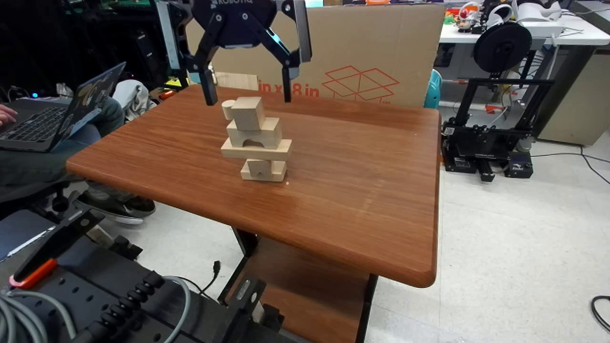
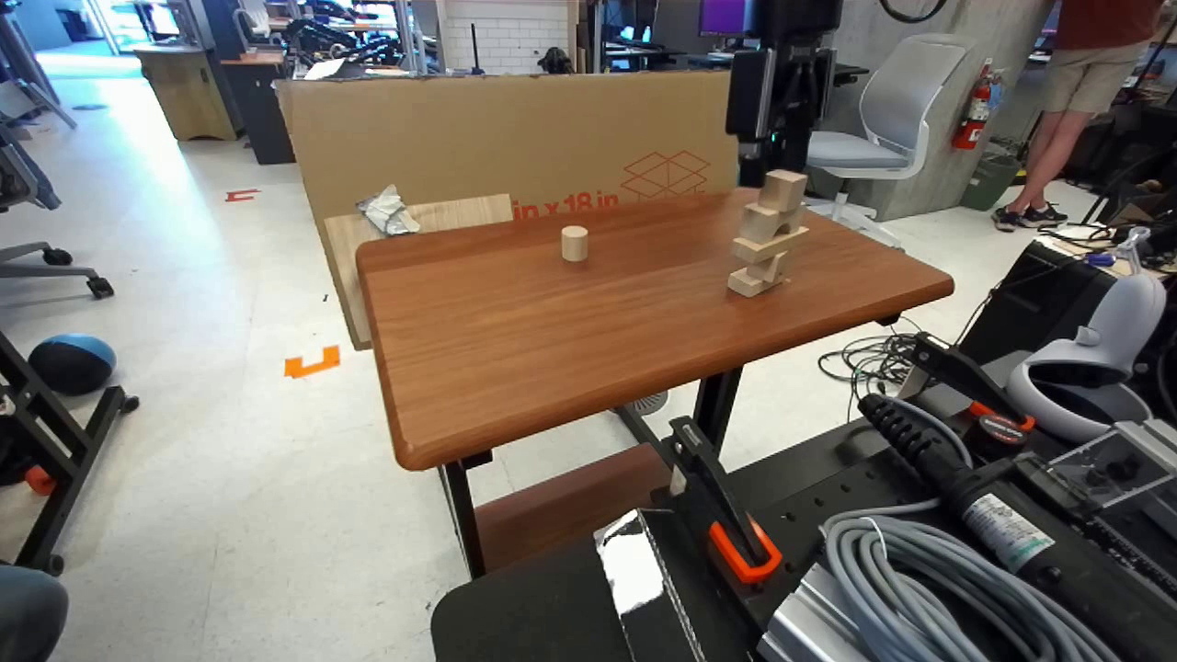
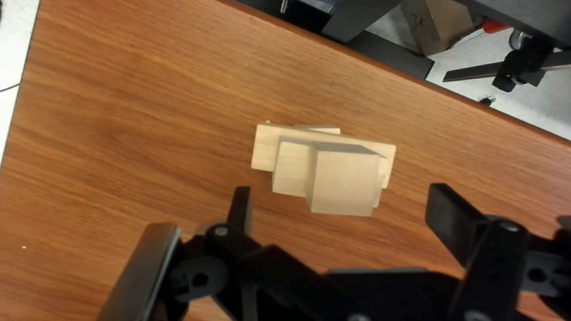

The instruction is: Stack the wooden blocks on the table

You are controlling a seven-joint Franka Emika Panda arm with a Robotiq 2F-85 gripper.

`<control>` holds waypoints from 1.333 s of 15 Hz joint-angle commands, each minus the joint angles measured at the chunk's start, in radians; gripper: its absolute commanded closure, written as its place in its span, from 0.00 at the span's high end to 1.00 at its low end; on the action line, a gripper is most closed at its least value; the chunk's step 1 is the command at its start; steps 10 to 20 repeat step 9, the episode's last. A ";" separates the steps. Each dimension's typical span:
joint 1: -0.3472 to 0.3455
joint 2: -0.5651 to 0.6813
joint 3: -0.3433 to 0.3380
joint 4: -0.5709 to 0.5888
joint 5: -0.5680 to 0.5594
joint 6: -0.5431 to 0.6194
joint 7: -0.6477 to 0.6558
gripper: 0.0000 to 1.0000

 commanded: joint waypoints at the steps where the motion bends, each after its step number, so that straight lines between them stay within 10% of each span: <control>1: -0.013 -0.084 -0.015 -0.021 -0.004 -0.058 -0.005 1.00; 20: -0.009 -0.084 -0.029 -0.001 0.001 -0.086 0.000 1.00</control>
